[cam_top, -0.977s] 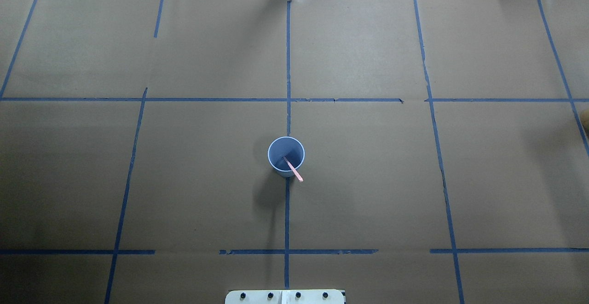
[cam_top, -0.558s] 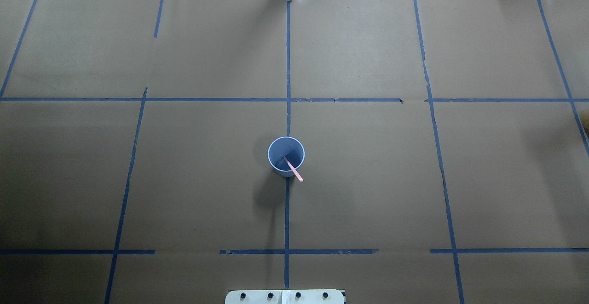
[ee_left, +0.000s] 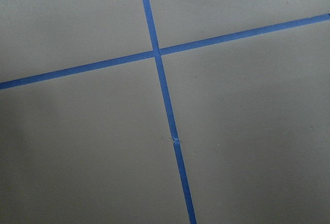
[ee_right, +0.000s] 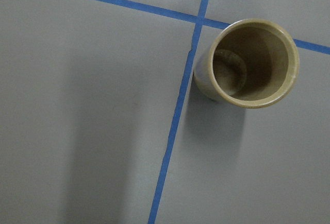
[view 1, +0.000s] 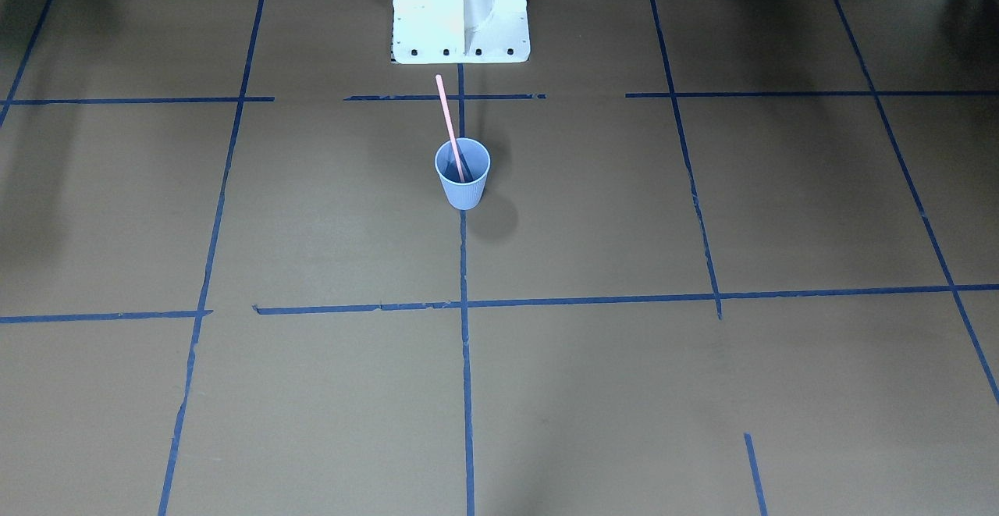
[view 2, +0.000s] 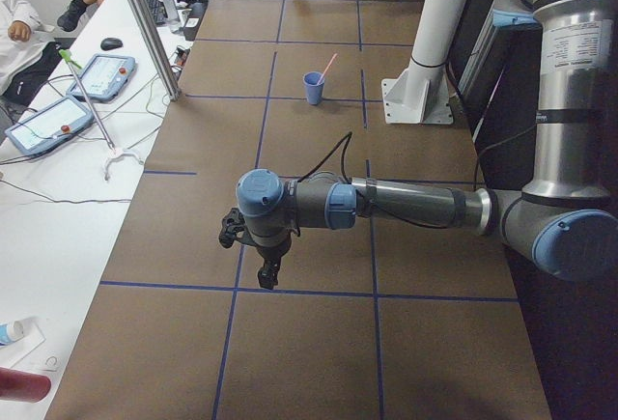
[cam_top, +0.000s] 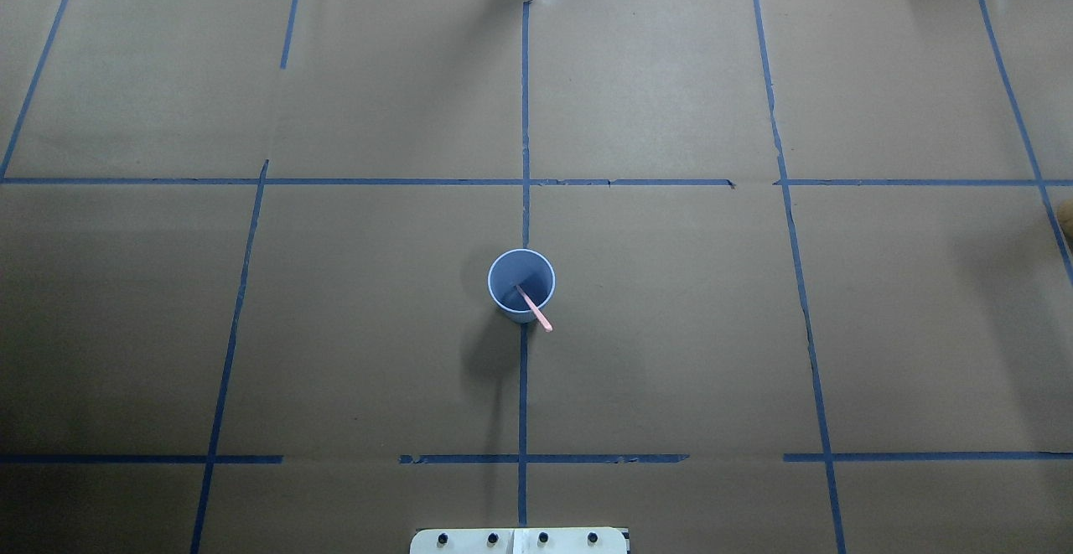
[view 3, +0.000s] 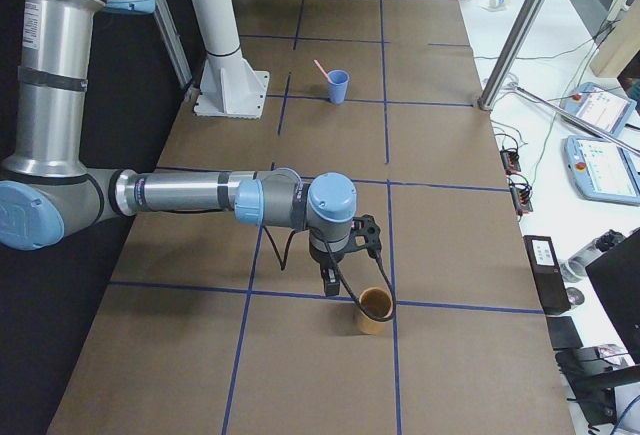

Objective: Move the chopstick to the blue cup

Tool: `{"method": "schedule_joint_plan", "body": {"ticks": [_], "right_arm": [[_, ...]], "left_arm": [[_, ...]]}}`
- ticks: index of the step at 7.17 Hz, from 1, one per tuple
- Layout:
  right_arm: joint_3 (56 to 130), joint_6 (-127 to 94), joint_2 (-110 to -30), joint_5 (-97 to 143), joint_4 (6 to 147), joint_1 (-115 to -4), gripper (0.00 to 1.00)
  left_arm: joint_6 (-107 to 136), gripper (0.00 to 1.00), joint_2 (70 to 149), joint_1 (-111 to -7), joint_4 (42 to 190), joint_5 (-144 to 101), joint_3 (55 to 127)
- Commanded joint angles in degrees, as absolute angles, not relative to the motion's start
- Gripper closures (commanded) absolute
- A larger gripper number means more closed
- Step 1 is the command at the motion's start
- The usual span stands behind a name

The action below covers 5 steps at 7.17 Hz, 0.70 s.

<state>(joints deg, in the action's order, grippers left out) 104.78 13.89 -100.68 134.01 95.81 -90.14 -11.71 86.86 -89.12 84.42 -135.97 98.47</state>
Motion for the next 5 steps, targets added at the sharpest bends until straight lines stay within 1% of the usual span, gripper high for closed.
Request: {"method": "schedule_joint_plan", "body": {"ticks": [1,5], "right_arm": [[104.85,13.89,-100.72,134.12,95.8,-90.18,0.0],[104.85,13.89,-100.72,134.12,95.8,-90.18,0.0]], "left_arm": [[-11.86,0.0,86.84,-89.12,84.46,-135.79,98.7],[-12.13,0.0,86.66,-89.12,83.85,-135.7,98.44]]}}
